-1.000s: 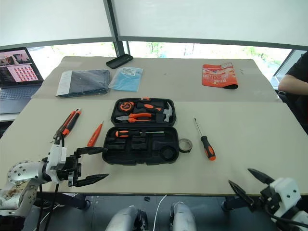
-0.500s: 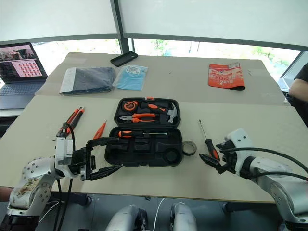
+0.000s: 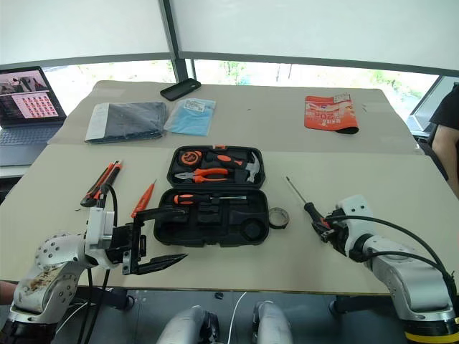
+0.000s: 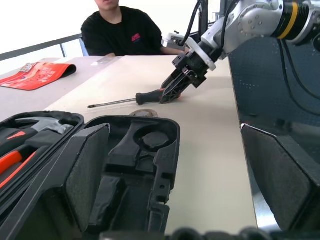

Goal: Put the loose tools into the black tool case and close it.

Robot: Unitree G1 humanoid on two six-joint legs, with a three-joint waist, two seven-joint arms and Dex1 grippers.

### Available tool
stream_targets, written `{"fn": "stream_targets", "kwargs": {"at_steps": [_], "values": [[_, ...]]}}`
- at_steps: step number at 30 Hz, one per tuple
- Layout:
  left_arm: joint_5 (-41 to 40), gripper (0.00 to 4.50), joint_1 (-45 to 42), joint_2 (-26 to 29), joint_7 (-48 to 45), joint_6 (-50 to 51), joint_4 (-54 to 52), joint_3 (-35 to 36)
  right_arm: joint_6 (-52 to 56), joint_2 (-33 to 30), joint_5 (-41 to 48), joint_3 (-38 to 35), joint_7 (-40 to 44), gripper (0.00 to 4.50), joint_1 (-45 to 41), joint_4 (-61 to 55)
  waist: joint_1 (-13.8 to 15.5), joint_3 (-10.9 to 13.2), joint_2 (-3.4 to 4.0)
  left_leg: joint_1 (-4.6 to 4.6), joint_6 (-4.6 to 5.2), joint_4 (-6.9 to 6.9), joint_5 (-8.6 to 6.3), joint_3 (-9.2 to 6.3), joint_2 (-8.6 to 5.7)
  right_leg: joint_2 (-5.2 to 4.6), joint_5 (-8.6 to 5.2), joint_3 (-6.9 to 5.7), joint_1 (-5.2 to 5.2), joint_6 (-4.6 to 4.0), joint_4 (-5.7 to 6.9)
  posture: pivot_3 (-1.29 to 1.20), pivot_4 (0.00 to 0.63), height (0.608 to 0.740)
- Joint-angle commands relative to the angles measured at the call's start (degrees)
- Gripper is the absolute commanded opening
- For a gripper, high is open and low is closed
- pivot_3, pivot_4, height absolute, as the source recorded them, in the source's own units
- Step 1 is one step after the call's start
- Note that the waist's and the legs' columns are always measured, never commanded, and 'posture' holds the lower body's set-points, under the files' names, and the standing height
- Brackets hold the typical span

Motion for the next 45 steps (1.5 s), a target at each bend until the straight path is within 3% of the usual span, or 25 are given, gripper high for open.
{"fn": "stream_targets", "kwargs": {"at_steps": [1, 5, 7, 9, 13, 16, 20, 27, 45], "values": [[-2.7, 4.5, 2.2, 1.4, -0.5, 1.3, -3.7, 1.4, -17.9, -5.5, -11.5, 0.9, 2.6, 1.02, -0.5, 0.7, 0.0, 0.1, 0.09, -0.01, -0.04, 0.0, -0.02, 0.01, -0.01, -0.02, 0.0, 0.01, -0.02, 0.01, 0.01, 0.0, 0.15, 0.74], [-0.7, 4.5, 3.2, 1.7, 1.7, -0.6, 0.6, 4.8, -27.6, -4.8, -6.0, 0.0, 13.8, 1.02, -10.2, 4.7, -0.8, 0.1, 0.14, 0.09, -0.03, -0.1, 0.15, 0.16, -0.04, 0.04, 0.01, 0.02, -0.09, 0.02, 0.06, 0.0, 0.15, 0.74], [2.8, 4.5, 4.4, 1.0, 5.0, -3.8, 5.1, 8.4, -29.5, -6.2, -3.5, 6.0, 26.3, 1.02, -17.0, 5.3, -1.2, 0.2, 0.14, 0.12, -0.05, -0.15, 0.17, 0.12, 0.02, 0.14, 0.01, 0.02, -0.11, 0.02, 0.07, 0.0, 0.15, 0.74], [5.5, 4.5, 7.0, 1.3, 6.9, -5.8, 6.3, 11.1, -23.3, -8.2, 0.6, 10.9, 36.5, 1.02, -22.4, 4.7, -1.7, 0.2, 0.12, 0.25, -0.08, -0.25, 0.2, 0.11, 0.1, 0.24, 0.0, 0.02, -0.1, -0.01, 0.12, 0.0, 0.15, 0.74], [4.6, 4.5, 12.0, 1.0, 9.4, -4.6, 3.4, 14.4, -23.6, -8.4, -4.0, 20.4, 46.2, 1.02, -32.1, 9.4, -1.2, 0.2, -0.06, 0.18, -0.17, -0.28, 0.17, -0.08, 0.4, 0.28, -0.23, -0.08, -0.13, -0.48, 0.11, 0.0, 0.15, 0.74], [3.0, 4.5, 15.1, 0.7, 10.6, -3.9, 1.8, 16.8, -18.1, -5.1, -10.5, 28.6, 45.3, 1.02, -38.8, 13.5, -1.0, 0.2, -0.05, 0.08, -0.16, -0.26, 0.14, -0.05, 0.38, 0.05, -0.27, -0.1, -0.19, -0.59, 0.12, 0.0, 0.15, 0.74], [3.2, 4.5, 15.8, 0.0, 11.6, -3.7, 1.1, 16.2, -18.3, -0.8, -16.7, 33.8, 43.8, 1.02, -43.0, 18.1, -0.5, 0.2, -0.05, 0.02, -0.41, -0.21, 0.24, -0.05, 0.29, -0.16, -0.27, -0.15, -0.19, -0.6, 0.1, 0.0, 0.15, 0.74], [4.6, 4.5, 13.1, -1.0, 12.6, -4.4, 1.8, 13.3, -14.7, 1.7, -19.0, 35.2, 45.1, 1.02, -45.4, 19.8, -0.2, 0.2, -0.05, -0.14, -0.43, -0.16, 0.26, -0.04, 0.08, -0.3, -0.08, -0.22, -0.25, -0.78, 0.12, 0.0, 0.15, 0.74], [6.7, 4.5, 14.1, -2.5, 13.6, -7.0, 2.0, 11.8, -21.5, 5.1, -24.4, 37.2, 51.6, 1.02, -50.0, 28.4, -1.2, 0.2, -0.05, -0.05, -0.56, -0.16, 0.33, -0.04, 0.1, -0.26, -0.22, -0.23, -0.24, -0.55, 0.26, 0.0, 0.15, 0.74]]}}
